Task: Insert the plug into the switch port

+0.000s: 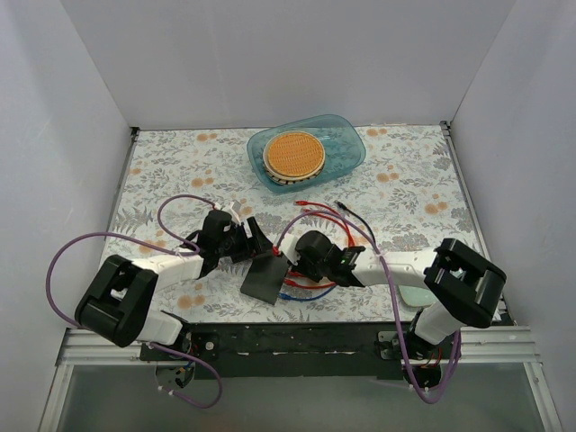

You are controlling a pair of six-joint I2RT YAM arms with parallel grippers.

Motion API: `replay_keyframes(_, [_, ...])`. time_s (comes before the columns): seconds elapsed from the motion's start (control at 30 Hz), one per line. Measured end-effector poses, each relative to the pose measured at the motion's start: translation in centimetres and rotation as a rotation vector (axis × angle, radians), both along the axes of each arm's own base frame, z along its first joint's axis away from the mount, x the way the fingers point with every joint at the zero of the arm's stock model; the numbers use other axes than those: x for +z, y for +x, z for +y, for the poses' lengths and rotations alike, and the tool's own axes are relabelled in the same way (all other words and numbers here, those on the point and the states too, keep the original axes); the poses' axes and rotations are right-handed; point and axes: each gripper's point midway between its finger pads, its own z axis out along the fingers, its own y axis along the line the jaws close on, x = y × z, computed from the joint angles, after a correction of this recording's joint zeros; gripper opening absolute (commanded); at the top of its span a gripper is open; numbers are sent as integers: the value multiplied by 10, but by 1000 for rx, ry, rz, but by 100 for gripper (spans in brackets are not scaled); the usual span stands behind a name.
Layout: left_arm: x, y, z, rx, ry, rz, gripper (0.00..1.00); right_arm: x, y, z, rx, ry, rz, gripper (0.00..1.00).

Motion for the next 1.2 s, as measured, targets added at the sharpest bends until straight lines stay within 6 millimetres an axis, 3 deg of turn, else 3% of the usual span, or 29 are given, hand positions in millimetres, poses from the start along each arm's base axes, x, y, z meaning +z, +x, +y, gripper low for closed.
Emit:
replay_keyframes(0.17, [0, 0, -1, -10, 2, -3, 71, 2, 6, -2, -34, -4, -35, 1])
replay_keyframes(0.63, [0, 1, -5, -30, -18, 0, 69, 2, -2, -1, -35, 53, -72, 1])
replay_keyframes(1.2, [-10, 16, -8, -67, -12, -8, 42, 2, 6, -3, -47, 33, -169, 1])
